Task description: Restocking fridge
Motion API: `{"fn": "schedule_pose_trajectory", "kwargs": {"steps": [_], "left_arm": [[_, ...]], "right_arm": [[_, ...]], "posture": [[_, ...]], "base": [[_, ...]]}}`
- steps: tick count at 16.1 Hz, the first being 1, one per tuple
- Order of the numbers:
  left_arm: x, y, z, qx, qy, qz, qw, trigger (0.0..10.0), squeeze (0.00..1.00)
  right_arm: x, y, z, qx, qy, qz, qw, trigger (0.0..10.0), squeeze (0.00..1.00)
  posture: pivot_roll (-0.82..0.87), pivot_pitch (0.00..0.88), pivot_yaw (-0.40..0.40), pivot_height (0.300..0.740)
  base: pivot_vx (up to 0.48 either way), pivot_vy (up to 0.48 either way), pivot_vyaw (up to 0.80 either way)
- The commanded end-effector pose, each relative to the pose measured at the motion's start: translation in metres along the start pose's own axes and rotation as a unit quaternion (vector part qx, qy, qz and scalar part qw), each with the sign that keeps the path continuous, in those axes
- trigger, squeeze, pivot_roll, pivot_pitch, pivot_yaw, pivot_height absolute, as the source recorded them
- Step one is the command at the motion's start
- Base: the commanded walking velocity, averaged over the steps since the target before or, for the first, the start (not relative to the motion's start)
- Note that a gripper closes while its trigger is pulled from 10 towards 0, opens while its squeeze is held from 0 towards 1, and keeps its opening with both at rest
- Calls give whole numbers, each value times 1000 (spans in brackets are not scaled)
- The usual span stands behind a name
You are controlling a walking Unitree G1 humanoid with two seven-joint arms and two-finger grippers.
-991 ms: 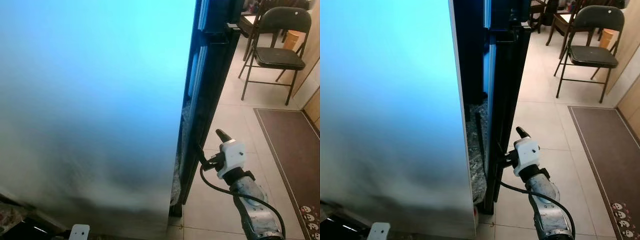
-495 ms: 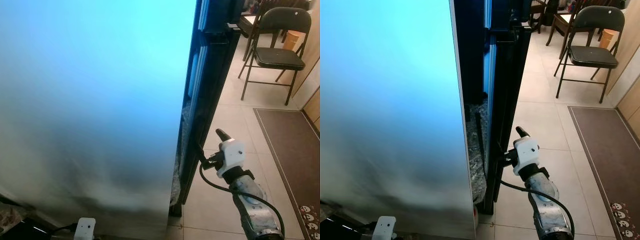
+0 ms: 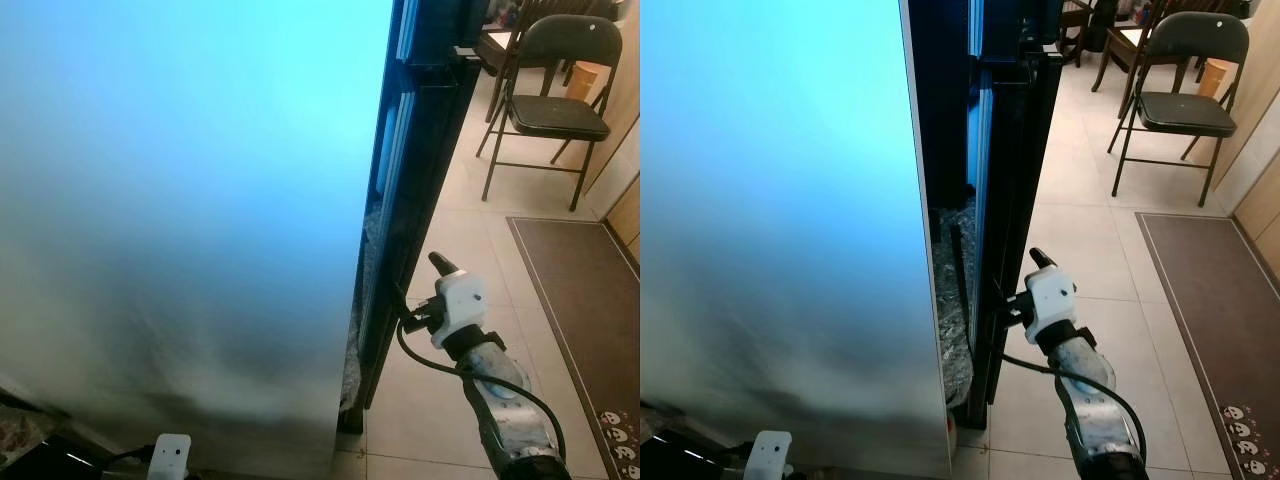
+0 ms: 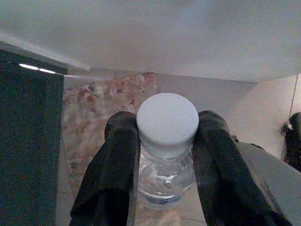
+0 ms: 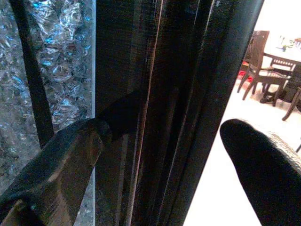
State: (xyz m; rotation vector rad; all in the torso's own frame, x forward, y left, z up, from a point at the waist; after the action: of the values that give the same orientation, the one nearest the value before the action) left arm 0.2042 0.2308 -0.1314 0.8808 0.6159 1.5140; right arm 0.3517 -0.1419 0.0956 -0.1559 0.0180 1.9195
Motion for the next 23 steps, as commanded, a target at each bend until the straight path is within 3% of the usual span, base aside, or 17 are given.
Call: {"fn": "schedule_pose_trajectory", "kwargs": {"steps": [1,7,11,12,15,20,23], "left_arm": [[2,0,3,-5,3,6,1000,10000,0],[0,-1,6,-11,3,5,1000,10000,0],[-1,0,5,-10,1,3,1000,10000,0],[-1,-1,5,-10,0,3,1000,10000,0],[-4,-1,8,-12,-4,-1,1000,10000,0],[-7,-1,7,-9,-5,-5,1000,10000,0],[-7,0,-1,2,-7,-5,1000,10000,0]], "right_arm": [[0,-5,6,-8,11,3,1000,10000,0],[0,-13,11,-18,12,5,1000,10000,0],[-18,-3,7,-13,28,-46,998,10000,0],[-33,6,4,-11,31,-83,996,10000,0],[-55,21,-3,-1,29,-140,990,10000,0],[-70,33,-12,15,33,-172,984,10000,0],[-89,52,-26,42,34,-224,973,10000,0]], "posture": [[-94,0,16,740],[-88,0,12,740],[-97,0,15,740],[-100,0,16,740],[-104,0,18,740],[-112,0,19,740],[-112,0,20,740]], "base": [[0,0,0],[0,0,0],[0,0,0],[0,0,0],[0,0,0],[0,0,0],[0,0,0]]}}
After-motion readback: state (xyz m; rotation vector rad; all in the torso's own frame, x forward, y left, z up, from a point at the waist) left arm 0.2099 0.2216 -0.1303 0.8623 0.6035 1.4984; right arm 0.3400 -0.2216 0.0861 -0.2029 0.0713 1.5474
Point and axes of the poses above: a point about 5 cm out from each wrist's last joint towards the gripper, its own y axis pointing back from the gripper into the wrist, its own z axis along the axis of the wrist's last joint, x = y × z, the point moved 6 cm from there along -y, pointing out of the wrist towards the gripper, and after that the axes turned 2 degrees about -y, right-handed, at the moved point
